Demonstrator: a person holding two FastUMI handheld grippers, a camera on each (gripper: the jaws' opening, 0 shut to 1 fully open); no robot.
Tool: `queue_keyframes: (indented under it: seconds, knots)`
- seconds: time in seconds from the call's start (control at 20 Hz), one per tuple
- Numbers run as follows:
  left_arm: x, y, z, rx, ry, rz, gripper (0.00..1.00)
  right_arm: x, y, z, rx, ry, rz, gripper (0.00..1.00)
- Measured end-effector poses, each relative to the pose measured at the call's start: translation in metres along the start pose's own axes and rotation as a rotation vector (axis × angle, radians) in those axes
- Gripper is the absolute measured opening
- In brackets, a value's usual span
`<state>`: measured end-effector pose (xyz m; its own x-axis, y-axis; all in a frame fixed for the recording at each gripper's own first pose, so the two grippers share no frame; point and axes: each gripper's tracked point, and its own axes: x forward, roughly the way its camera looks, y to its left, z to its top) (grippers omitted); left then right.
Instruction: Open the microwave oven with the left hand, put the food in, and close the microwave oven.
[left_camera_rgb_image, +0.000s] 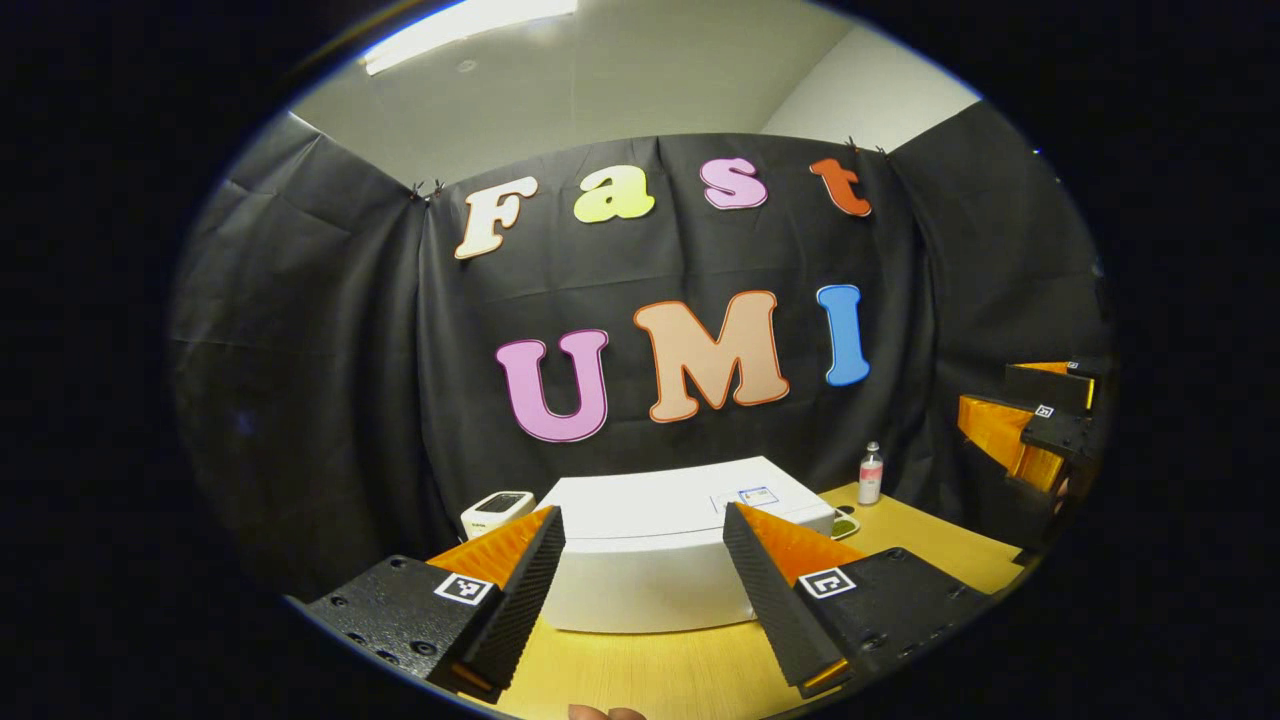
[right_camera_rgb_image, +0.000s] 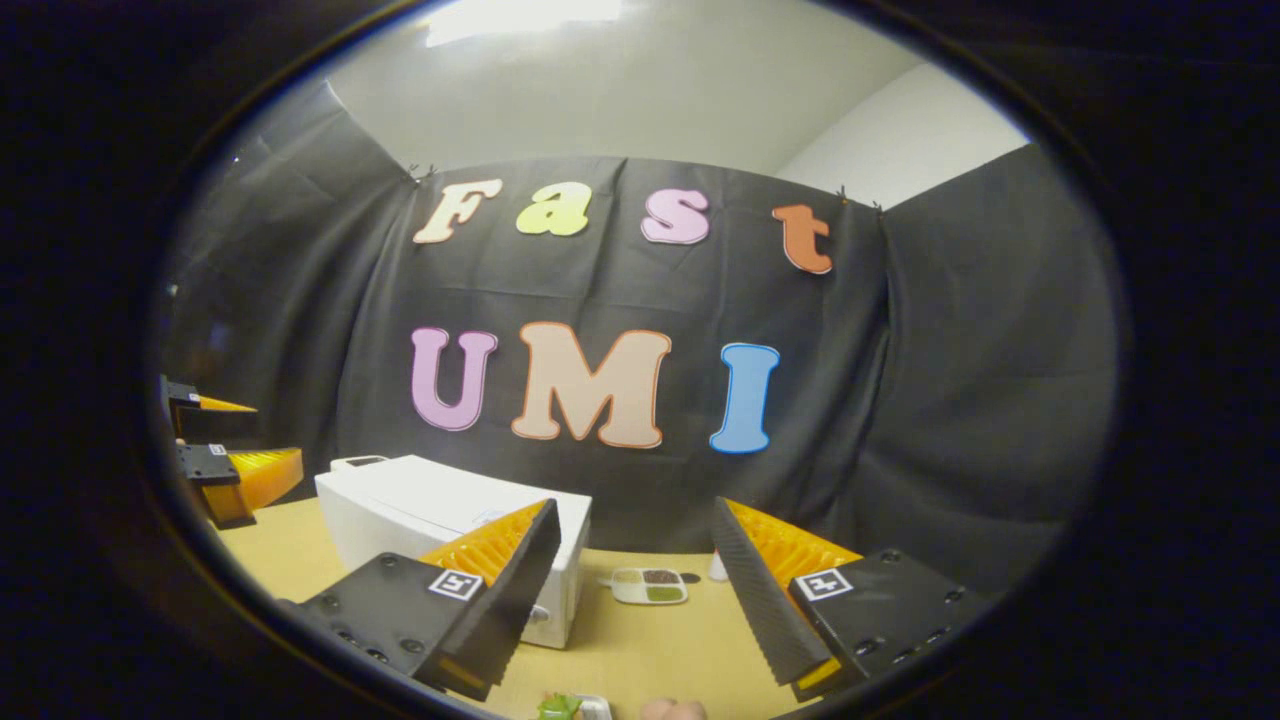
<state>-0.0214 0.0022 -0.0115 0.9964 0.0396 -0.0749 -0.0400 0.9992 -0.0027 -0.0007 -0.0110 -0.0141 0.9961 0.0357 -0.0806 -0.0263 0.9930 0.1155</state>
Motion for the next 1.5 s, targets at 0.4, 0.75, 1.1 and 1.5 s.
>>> queue_keyframes:
  seconds: [0.4,0.75,1.1,1.5]
  knots:
    - [-0.002,-0.004,-0.001,-0.002,0.007,-0.012,0.95,-0.002,0.002,-0.003,-0.006,0.019,0.014,0.97]
    - [0.003,-0.021,-0.019,-0.043,0.048,-0.057,0.95,-0.006,-0.007,0.005,-0.033,-0.005,0.003,0.96]
    - [0.026,-0.081,-0.103,-0.07,0.134,-0.184,0.96,-0.025,-0.021,-0.001,-0.102,0.009,0.002,0.97]
    - [0.077,-0.134,-0.186,0.0,0.242,-0.269,0.96,-0.056,-0.048,-0.001,-0.172,0.04,-0.037,0.97]
